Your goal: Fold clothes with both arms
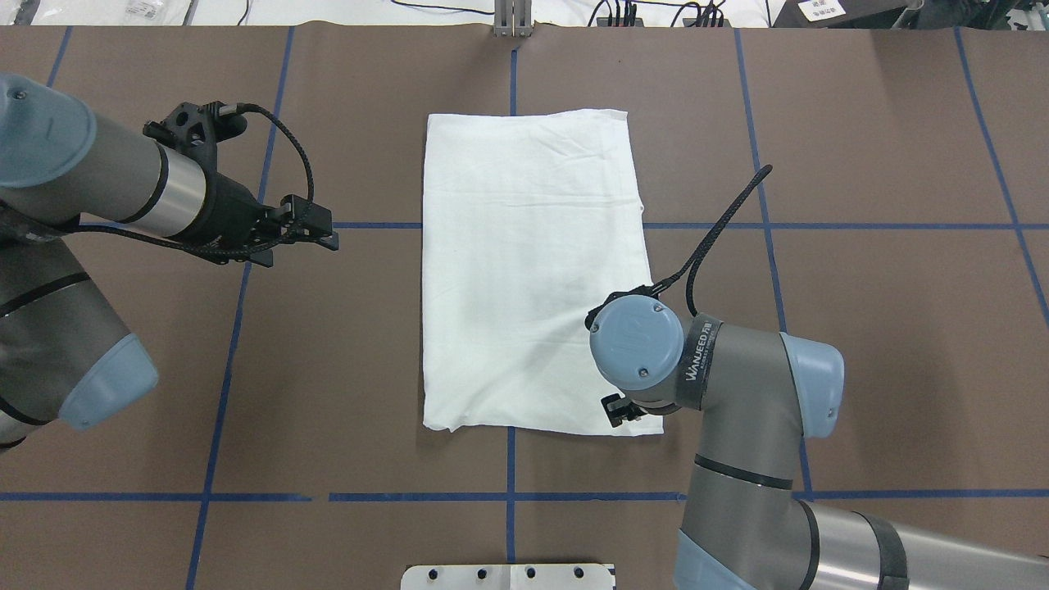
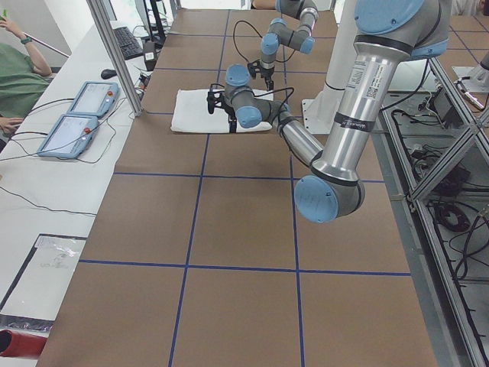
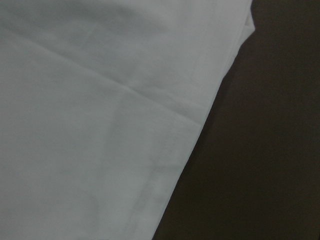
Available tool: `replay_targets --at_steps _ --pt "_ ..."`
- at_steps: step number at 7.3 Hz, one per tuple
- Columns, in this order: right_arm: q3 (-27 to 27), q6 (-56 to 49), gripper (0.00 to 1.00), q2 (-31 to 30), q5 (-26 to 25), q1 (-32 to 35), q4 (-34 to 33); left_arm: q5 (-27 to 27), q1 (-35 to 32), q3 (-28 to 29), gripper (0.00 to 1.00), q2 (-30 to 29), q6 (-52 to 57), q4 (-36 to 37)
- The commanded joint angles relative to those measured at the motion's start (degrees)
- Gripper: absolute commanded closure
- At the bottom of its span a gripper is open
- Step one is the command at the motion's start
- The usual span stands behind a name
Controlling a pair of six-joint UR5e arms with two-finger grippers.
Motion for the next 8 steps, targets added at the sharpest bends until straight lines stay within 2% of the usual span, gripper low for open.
replay_targets --at_steps 1,2,3,5,6,7,8 --pt "1.9 1.0 0.0 0.2 2.7 1.2 0.8 0.2 0.9 -0.2 0.0 -0.1 -0.5 0.1" --pt "4.0 3.0 0.0 0.3 2.7 2.2 2.5 1.8 5.2 -0.1 0.0 -0.1 -4.3 0.0" --pt "5.8 5.5 0.0 -0.1 2.9 3.4 6.6 7.8 11.8 0.2 0.0 -0.5 -10.1 0.0" --pt "6.7 8.3 0.0 -0.1 7.1 6.2 11.0 10.2 18.7 0.7 0.0 -2.8 -19.0 0.1" --pt "6.8 8.4 0.0 0.3 10.7 8.5 11.6 11.8 19.8 7.8 0.0 -7.9 -19.8 0.0" --pt "6.8 8.5 0.0 0.5 12.8 9.7 11.6 13.0 19.9 12.1 0.01 -9.5 -19.9 -3.0" --pt "6.8 9.0 0.0 0.5 13.1 9.9 11.6 13.3 20.1 12.2 0.01 -9.5 -20.3 -4.5"
